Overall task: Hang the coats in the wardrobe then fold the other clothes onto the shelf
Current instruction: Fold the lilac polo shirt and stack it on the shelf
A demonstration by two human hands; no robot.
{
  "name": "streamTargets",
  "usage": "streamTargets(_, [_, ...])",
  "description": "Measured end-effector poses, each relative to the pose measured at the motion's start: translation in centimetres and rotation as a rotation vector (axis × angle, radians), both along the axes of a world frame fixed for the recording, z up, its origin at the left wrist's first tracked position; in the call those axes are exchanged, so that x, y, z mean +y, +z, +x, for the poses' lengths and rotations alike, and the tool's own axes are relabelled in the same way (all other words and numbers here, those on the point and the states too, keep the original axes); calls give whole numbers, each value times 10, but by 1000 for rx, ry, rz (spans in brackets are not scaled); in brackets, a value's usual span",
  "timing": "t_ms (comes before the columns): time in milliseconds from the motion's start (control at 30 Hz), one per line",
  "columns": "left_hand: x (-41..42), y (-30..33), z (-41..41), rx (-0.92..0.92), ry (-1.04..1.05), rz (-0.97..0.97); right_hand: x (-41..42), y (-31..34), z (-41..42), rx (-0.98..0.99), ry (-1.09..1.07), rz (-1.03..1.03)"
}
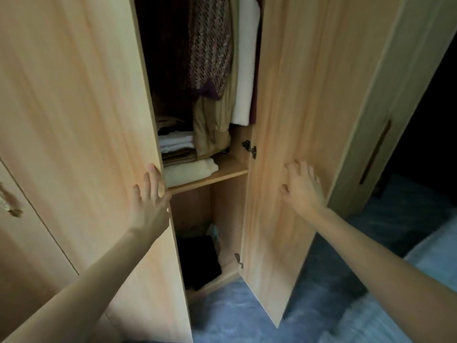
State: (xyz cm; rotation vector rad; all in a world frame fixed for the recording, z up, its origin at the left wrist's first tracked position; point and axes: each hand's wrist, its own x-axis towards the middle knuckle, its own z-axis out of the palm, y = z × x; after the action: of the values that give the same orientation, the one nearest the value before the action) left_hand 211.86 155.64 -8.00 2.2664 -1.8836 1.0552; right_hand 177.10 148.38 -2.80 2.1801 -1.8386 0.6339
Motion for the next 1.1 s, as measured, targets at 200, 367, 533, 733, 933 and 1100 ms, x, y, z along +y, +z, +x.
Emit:
streamTargets(200, [-25, 12, -9, -131, 108, 74, -21, 20, -53, -52, -239, -222])
streamTargets(367, [-28, 14, -11, -129, 137, 104, -42, 35, -80, -177, -376, -161])
streamTargets(533, [-28, 10, -5, -164, 126, 161, -68, 36, -93, -329, -184, 30])
streamTargets(733, [-28, 9, -1, -186, 128, 184, -53, 26, -82, -432, -76, -90])
streamTargets(933, [-37, 12, -1, -144, 168, 200, -26, 15, -27, -361, 14, -196])
streamTargets(1100, [-46, 22, 3, -144, 149, 291, -10, 10, 41, -281, 61, -169])
